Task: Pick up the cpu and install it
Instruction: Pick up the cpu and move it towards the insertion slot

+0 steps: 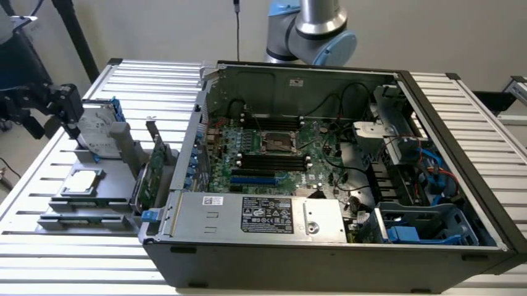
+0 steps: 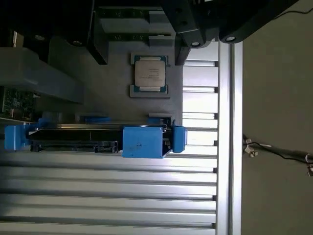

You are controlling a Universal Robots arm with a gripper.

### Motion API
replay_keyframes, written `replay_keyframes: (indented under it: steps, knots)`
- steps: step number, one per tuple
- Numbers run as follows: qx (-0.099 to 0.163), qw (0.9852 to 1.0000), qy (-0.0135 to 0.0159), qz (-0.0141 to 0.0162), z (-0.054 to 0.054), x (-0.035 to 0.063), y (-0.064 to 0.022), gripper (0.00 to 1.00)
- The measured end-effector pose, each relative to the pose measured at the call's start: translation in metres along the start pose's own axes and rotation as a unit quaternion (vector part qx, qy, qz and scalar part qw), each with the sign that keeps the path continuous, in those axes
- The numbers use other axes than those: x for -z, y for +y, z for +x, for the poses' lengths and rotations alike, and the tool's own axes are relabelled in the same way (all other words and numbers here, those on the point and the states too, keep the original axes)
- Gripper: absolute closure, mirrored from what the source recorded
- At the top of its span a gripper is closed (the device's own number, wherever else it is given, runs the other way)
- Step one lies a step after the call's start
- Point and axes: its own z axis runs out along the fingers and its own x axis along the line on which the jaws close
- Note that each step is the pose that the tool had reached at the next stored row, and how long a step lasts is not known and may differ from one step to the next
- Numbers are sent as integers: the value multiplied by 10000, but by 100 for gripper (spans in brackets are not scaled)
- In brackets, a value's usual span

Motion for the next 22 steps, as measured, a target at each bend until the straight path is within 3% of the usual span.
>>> replay_keyframes:
  steps: [4,22]
  knots:
    - [0,10000,-2,-1,69,-74,4,35]
    - [-1,10000,-1,0,64,-400,-8,35]
